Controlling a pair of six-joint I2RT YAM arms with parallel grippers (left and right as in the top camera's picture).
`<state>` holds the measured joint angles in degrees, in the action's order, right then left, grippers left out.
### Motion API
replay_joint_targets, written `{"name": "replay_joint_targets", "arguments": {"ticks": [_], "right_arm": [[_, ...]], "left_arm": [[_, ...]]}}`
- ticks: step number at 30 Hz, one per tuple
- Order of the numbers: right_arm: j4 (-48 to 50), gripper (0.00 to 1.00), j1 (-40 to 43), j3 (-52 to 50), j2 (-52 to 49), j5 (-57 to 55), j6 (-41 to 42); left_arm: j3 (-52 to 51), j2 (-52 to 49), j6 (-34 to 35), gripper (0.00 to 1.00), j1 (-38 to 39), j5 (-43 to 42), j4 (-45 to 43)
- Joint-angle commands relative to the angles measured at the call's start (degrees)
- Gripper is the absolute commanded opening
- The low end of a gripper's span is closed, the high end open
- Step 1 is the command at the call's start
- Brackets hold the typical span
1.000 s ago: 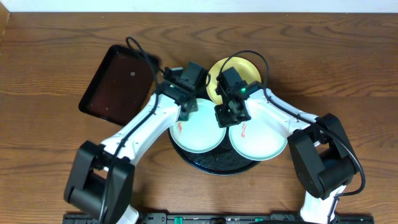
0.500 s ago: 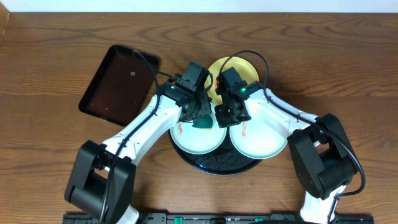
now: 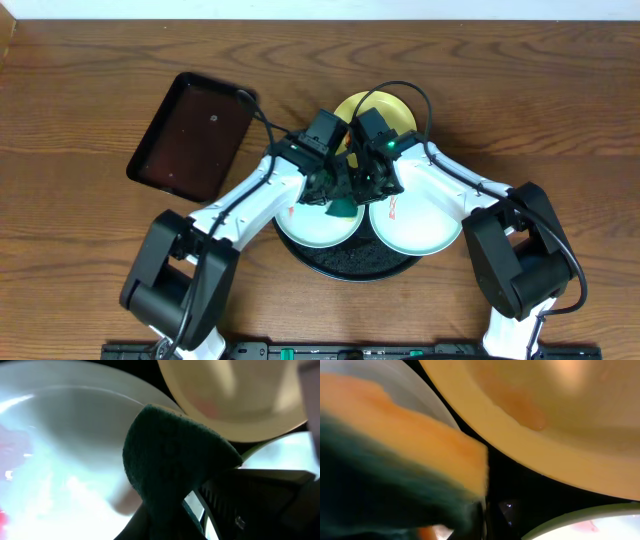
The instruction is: Clean dirty plates on tray and stack at the side
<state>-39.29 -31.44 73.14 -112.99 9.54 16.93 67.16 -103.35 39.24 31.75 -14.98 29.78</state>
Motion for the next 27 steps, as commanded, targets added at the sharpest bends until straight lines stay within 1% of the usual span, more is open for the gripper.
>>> {"name": "replay_joint_targets", "arguments": {"ticks": [1,4,6,11,12,14,17,23,27], "right_arm": [[-0.39,0.01,-0.26,0.68,-1.22,-1.53,-1.14],[-0.39,0.01,-0.26,0.68,-1.22,-1.53,-1.14],[-0.50,0.01,-0.26,0.68,-1.22,-1.53,-1.14],[-0.63,0.01,-0.26,0.68,-1.22,-1.55,-1.16],[-0.63,0.01,-0.26,0.68,-1.22,-1.55,-1.16],[-0.59,0.01,-0.26,0.68,-1.22,-1.55,-1.18],[-0.59,0.01,-0.24,0.68,-1.22,-1.57,-1.18],[-0.90,0.01,0.02,0.68,-1.22,-1.57,-1.33],[-1.29,0.01,0.11,0.68,-1.22,-1.57,-1.36]], "left_arm": [[-0.26,-2.03,0.98,0.07,0.39,-0.70,-0.37],[-0.26,-3.26,1.14,0.08,0.37,-0.61,-0.35],[-0.33,-4.22,1.14,0.08,0.37,0.90,-0.15],[-0.37,-5.68,1.14,0.07,0.37,13.03,4.28],[-0.35,-5.68,1.14,0.08,0.35,16.70,6.12],[-0.35,-5.68,1.16,0.08,0.20,20.20,7.74],[-0.35,-5.68,1.14,0.07,-0.17,22.27,9.01],[-0.35,-5.68,1.11,0.08,-1.33,22.95,9.29],[-0.35,-5.68,1.14,0.07,-2.05,27.04,11.54]]}}
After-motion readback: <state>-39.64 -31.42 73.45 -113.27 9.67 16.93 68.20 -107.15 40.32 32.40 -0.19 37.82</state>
